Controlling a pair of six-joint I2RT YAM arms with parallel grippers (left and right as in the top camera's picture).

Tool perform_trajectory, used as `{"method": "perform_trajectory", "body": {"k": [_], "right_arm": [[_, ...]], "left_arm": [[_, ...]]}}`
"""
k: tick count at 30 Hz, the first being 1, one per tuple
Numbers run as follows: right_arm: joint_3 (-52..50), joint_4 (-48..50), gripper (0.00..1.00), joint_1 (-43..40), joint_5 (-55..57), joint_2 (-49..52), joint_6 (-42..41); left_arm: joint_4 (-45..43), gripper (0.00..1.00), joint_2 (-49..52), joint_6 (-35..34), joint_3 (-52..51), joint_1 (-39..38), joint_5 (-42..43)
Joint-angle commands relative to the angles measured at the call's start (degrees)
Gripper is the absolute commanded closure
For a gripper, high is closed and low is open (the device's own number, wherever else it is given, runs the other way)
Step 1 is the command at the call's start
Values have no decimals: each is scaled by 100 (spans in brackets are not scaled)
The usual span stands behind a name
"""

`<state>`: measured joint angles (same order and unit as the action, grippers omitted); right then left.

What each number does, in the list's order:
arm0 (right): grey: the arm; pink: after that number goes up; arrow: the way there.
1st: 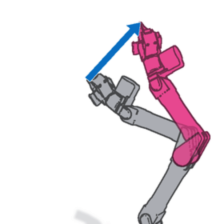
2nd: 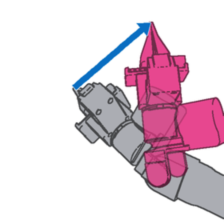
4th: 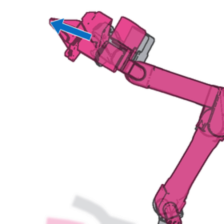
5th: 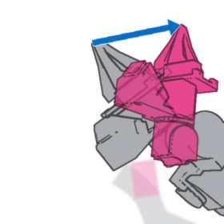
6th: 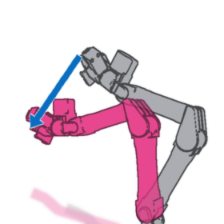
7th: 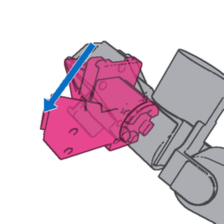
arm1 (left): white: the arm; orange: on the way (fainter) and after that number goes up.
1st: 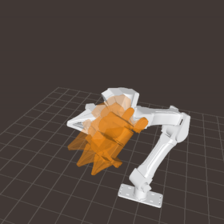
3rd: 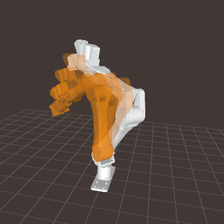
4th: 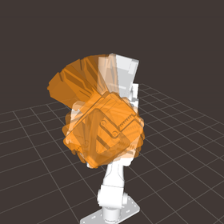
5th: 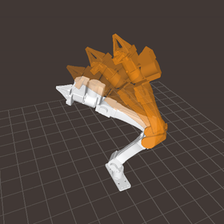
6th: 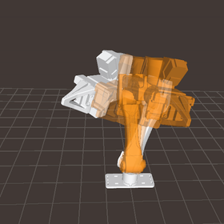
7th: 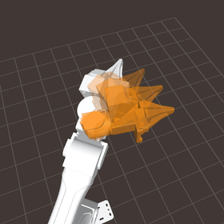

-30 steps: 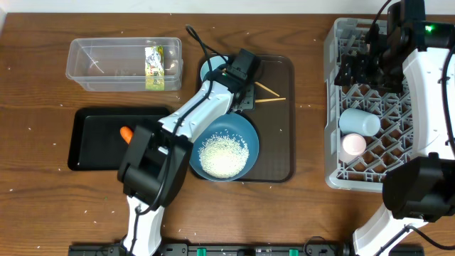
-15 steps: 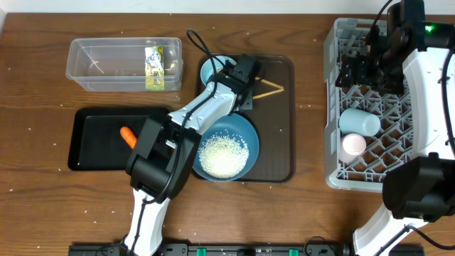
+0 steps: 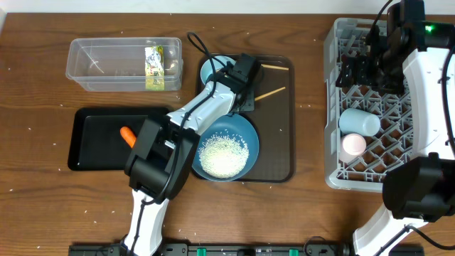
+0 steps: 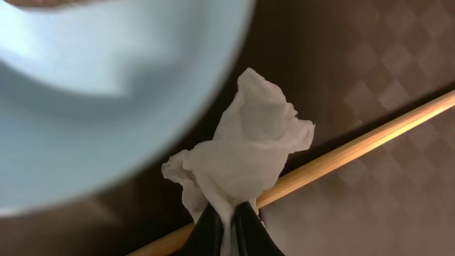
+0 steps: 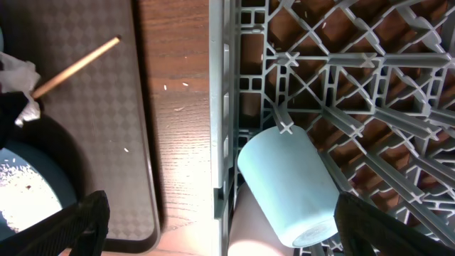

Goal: Sort waste into correct bins and load items into the dishwasher rack
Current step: 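Grasp the white tissue on the tray with the left gripper, then carry the tissue left and drop it into the clear plastic bin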

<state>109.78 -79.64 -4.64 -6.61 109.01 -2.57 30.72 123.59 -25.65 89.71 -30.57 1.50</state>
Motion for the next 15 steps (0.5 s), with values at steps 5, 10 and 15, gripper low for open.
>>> {"method": "perform_trajectory", "body": {"k": [5, 10, 15], "right_arm": [[90, 0, 6, -31, 39, -90, 7], [90, 15, 6, -31, 39, -90, 7], [90, 13, 6, -31, 39, -90, 7]], "left_arm": [[-2, 94, -1169, 424, 7, 66, -33], [-131, 94, -1641, 824, 7, 398, -710], [-361, 94, -1648, 1228, 4, 1075, -1084]]}}
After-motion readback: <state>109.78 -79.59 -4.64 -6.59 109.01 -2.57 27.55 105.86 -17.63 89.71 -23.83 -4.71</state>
